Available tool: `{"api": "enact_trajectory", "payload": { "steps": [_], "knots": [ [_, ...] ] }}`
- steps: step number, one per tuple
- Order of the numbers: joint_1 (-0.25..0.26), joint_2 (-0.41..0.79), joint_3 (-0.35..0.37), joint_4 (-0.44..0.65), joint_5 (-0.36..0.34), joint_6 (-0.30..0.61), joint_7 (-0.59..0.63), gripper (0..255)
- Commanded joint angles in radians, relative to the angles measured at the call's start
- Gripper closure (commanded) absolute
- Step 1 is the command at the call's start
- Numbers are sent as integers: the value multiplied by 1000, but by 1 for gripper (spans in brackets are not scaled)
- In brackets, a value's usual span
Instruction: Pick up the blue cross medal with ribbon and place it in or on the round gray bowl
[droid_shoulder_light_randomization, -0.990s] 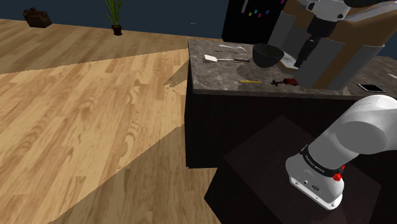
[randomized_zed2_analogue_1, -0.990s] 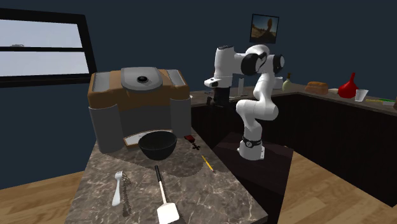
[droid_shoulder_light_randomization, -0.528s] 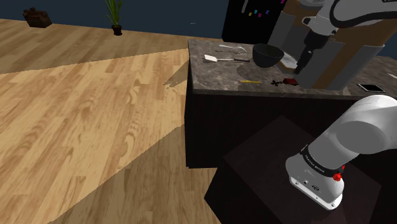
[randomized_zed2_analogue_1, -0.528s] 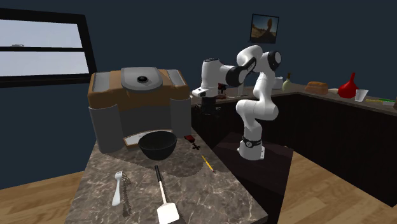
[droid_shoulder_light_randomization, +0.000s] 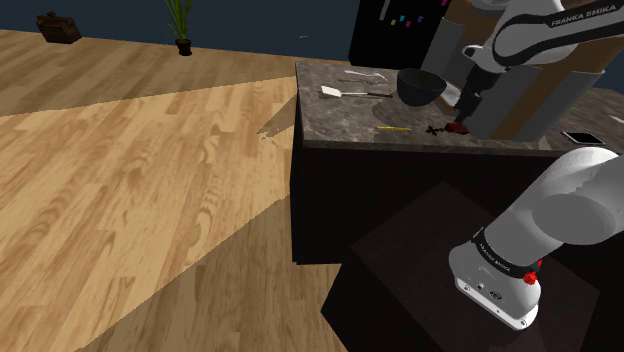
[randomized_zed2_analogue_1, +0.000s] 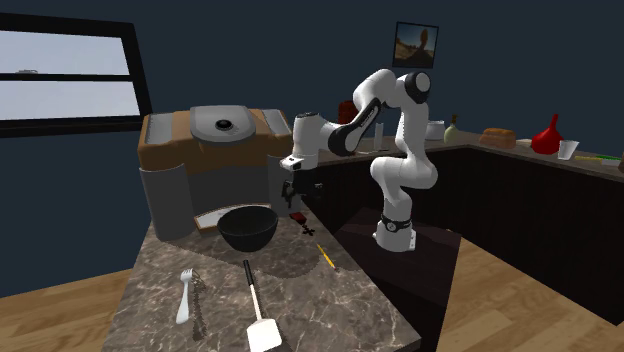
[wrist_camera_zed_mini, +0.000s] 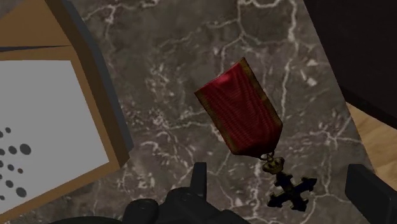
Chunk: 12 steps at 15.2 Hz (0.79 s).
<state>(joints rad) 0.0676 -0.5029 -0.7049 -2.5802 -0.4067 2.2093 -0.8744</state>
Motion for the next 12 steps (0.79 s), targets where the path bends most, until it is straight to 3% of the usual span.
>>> {"api": "enact_trajectory", "payload": {
  "steps": [1,7,12],
  "knots": [
    [18,41,-34,0,3,50,-35,0],
    [39,114,-80,-34,14,155,-50,0],
    [42,122,-84,-37,16,166,-52,0]
  ]
}}
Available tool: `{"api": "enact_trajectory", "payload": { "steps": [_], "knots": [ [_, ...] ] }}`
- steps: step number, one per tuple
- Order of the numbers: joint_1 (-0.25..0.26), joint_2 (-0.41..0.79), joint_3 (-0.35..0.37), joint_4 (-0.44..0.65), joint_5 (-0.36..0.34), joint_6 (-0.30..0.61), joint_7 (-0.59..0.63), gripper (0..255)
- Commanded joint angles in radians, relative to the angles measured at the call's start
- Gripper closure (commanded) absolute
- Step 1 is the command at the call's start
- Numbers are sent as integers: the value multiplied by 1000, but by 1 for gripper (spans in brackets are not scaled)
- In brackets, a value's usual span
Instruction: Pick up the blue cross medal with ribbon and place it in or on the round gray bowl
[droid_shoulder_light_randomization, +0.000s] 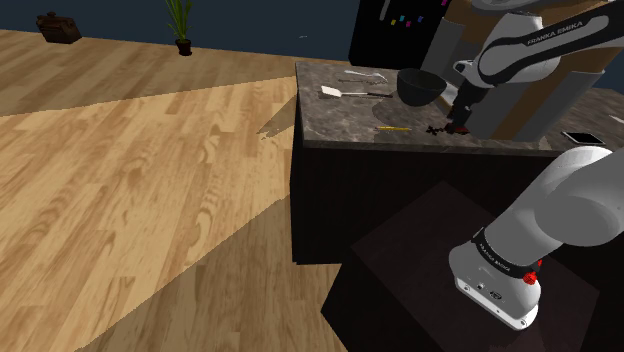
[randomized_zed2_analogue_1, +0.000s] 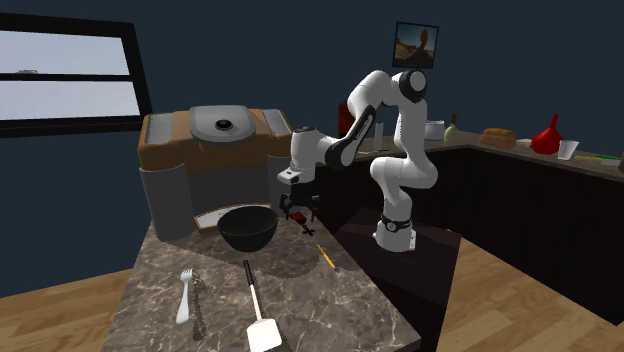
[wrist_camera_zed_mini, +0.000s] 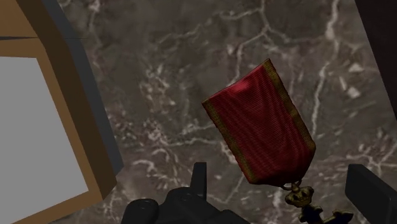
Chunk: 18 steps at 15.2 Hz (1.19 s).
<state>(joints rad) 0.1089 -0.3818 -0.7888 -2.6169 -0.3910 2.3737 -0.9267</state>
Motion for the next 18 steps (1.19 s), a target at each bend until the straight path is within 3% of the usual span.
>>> {"api": "enact_trajectory", "payload": {
  "steps": [1,3,4,13,18],
  "knots": [
    [1,1,0,0,0,1,0,0],
    [1,1,0,0,0,1,0,0],
    [0,1,0,0,0,1,0,255],
    [0,1,0,0,0,1,0,255],
    [-15,-56,35,32,-7,-86,11,255]
  ]
}}
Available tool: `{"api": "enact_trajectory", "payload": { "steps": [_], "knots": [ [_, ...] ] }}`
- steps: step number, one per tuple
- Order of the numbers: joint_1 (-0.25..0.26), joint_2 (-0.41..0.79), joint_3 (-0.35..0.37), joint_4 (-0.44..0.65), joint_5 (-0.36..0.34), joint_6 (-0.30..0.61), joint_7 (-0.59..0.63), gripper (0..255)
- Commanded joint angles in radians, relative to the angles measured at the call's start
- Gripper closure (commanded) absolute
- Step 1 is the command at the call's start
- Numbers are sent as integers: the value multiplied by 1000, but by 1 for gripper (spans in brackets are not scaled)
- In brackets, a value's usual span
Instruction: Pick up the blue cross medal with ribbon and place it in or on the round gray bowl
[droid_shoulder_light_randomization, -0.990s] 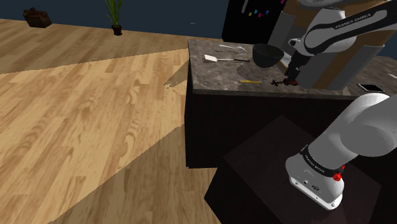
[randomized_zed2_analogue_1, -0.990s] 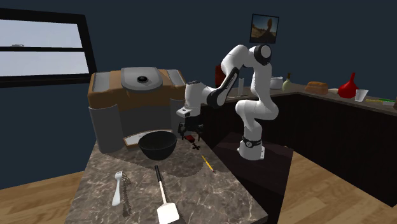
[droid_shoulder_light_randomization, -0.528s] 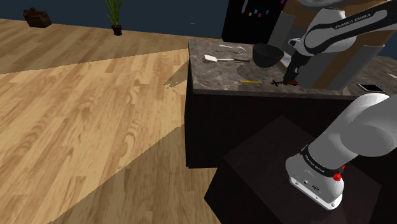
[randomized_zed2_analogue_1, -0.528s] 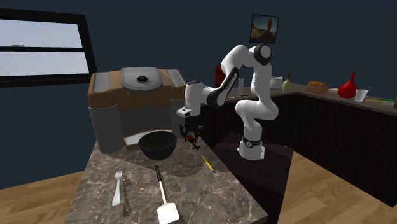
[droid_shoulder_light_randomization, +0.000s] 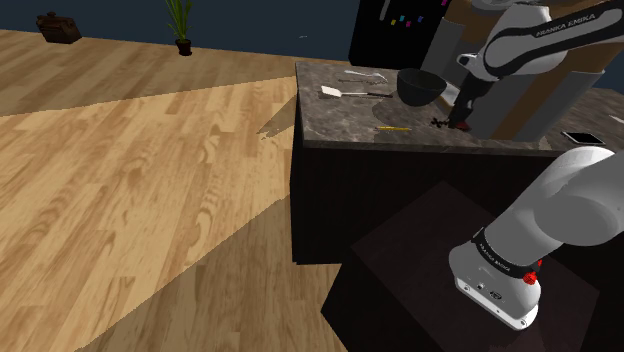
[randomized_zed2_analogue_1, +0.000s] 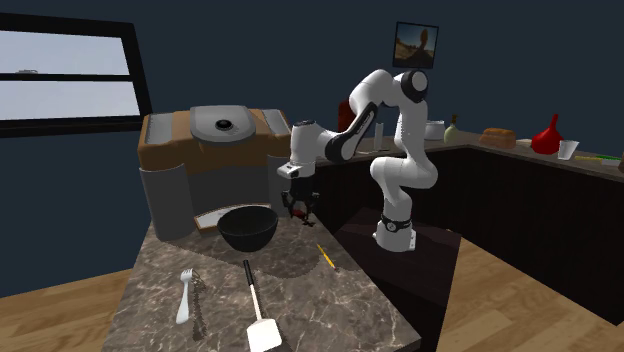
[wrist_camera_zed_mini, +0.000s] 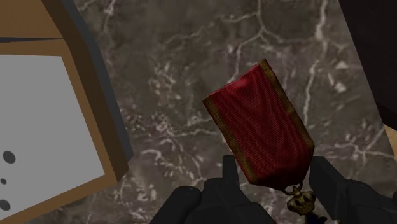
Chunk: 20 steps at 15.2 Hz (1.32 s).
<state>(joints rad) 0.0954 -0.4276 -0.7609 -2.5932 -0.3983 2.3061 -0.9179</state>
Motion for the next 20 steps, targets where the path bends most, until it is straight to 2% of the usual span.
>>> {"api": "enact_trajectory", "payload": {
  "steps": [1,20],
  "knots": [
    [-4,-20,14,15,0,-35,4,255],
    [-18,-141,119,186,27,-326,10,255]
  ]
}}
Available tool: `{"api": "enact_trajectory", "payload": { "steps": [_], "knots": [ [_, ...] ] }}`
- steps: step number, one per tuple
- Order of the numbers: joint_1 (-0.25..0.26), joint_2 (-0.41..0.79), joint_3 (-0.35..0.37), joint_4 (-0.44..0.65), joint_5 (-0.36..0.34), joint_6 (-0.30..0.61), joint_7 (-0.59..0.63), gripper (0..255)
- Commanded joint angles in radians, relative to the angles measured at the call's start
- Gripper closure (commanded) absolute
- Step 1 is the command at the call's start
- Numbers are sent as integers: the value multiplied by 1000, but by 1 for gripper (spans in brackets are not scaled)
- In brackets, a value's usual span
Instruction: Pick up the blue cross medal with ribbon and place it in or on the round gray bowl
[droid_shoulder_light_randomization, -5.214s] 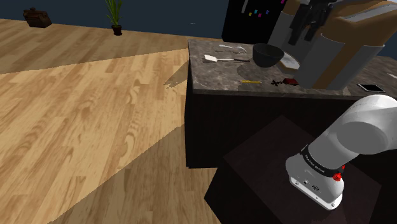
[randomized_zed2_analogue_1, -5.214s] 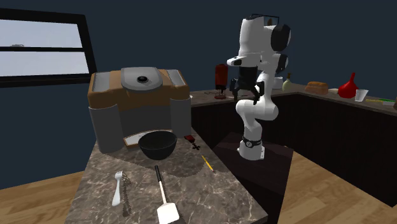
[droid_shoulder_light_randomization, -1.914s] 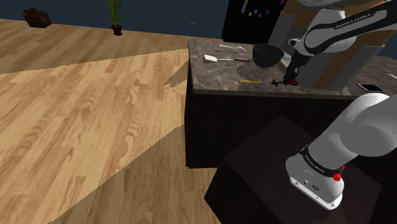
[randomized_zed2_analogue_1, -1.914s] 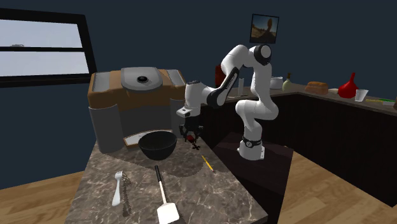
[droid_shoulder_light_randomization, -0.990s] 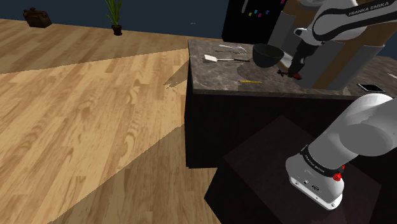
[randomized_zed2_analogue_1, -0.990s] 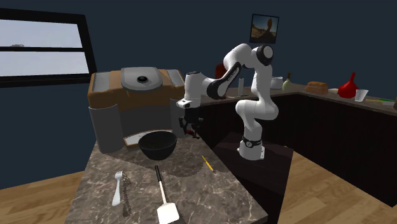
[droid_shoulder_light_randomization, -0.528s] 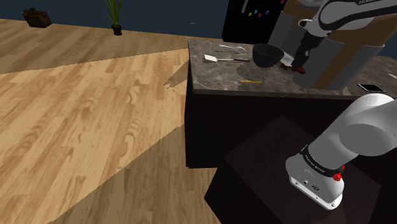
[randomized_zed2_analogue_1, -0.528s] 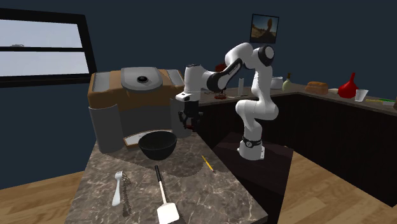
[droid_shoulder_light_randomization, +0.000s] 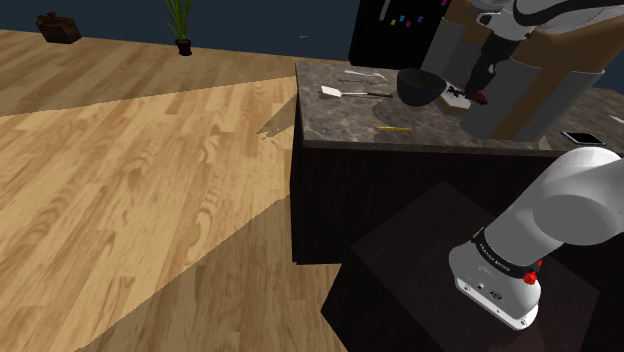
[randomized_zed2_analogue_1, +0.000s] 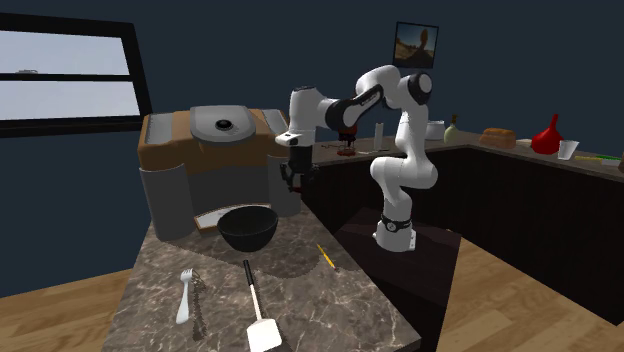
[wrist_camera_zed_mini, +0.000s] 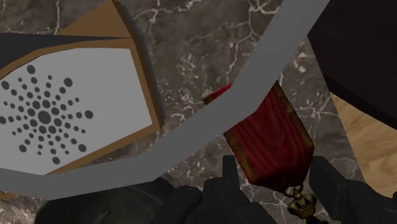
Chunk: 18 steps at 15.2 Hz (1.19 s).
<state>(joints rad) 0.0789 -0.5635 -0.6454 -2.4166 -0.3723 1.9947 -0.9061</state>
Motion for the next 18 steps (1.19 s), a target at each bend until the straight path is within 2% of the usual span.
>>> {"api": "enact_trajectory", "payload": {
  "steps": [1,8,13,18],
  "knots": [
    [-1,-8,8,21,3,-29,-3,255],
    [3,-21,34,95,19,-117,-7,255],
    [95,200,-48,279,117,-82,-63,255],
    [157,451,-137,493,280,-83,-166,255]
  ]
}}
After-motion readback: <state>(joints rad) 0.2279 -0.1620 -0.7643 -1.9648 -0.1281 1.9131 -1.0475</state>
